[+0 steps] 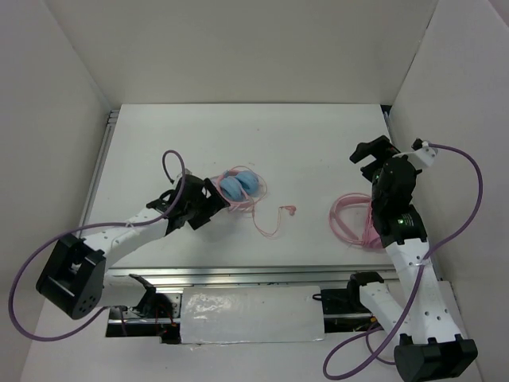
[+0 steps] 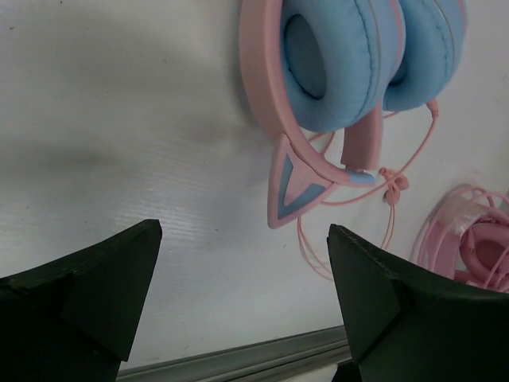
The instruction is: Wrap the headphones
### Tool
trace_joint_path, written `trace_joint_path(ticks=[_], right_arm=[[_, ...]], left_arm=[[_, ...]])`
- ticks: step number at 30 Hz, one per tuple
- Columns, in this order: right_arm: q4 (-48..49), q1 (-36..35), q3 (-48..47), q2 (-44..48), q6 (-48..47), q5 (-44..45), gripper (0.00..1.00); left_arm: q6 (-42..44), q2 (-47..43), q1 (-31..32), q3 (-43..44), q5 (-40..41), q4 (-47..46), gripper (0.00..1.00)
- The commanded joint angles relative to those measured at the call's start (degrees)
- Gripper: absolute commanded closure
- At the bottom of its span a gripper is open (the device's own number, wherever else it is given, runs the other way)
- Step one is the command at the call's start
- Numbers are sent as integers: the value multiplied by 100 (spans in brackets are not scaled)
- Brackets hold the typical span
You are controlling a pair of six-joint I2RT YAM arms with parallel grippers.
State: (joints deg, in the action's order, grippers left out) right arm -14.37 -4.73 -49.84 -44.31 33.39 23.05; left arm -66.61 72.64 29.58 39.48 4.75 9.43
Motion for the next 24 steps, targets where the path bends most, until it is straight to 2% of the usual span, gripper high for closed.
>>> trace_joint_path(ticks=[1,8,11,14,18,22,23,24], right_arm=[[286,-45,106,28,80,-231,0],[479,-63,229,-7,98,-626,0],[611,-63,335,63,63,-556,0],[611,-63,344,116,28,-389,0],[602,-81,379,169,-34,-117,0],[479,-72,396,195,-34,-72,0],[453,-80,397,213,-25,-55,0],[409,-81,405,221,-8,-46,0]], left_arm=[[-492,320,30,436,271,-205,1],[-862,1058,-84,754,421,-310,4],[-950,1400,-146,902,456,-407,14],[-1021,1630,-120,1166,535,-83,21],[-1100,1709,-76,983,509,-353,25],[-1021,1920,-93,1078,623,-328,36],[-969,2007,-93,1122,606,-354,47],[-846,2043,-102,1149,614,-389,51]])
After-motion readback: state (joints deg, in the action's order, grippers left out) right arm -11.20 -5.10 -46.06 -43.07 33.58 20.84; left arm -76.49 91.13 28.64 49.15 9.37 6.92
